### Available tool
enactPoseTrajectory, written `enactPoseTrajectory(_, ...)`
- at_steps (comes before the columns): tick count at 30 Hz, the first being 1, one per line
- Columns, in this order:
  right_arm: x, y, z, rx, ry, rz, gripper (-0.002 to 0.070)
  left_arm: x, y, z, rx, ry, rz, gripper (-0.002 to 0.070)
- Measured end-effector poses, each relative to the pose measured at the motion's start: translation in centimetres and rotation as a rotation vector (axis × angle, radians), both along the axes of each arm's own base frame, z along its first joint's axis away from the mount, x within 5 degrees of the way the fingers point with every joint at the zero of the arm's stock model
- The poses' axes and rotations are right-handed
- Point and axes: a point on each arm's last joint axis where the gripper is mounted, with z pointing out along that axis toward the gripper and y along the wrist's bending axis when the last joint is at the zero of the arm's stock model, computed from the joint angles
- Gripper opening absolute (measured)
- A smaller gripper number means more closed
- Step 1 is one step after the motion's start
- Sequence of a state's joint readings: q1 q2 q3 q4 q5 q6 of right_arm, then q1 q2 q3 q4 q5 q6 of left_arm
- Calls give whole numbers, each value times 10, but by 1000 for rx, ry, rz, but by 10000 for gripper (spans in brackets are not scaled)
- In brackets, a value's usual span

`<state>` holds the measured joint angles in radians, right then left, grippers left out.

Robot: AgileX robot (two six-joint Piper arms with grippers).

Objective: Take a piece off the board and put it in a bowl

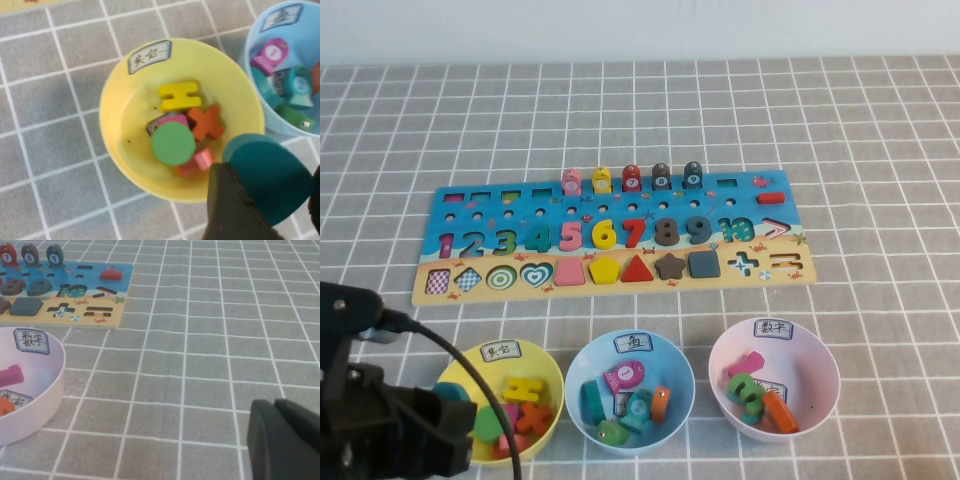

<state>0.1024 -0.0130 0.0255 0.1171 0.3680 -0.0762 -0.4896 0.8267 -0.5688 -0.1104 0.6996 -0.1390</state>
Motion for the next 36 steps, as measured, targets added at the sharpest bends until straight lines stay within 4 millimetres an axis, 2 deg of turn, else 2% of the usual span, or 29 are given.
enactPoseTrajectory(6,0,0,0,0,0,0,-17,15,-6,-14,21,3,7,282)
enactPoseTrajectory(15,0,0,0,0,0,0,-17,38,-18,-50,108,158,8,282)
enactPoseTrajectory(28,0,0,0,0,0,0,-17,48,-23,-64,127,186,11,283)
enactPoseTrajectory(30,0,0,0,0,0,0,-17,49,-23,-66,131,193,11,300)
enactPoseTrajectory(36,0,0,0,0,0,0,-17,53,-25,-61,121,175,11,425)
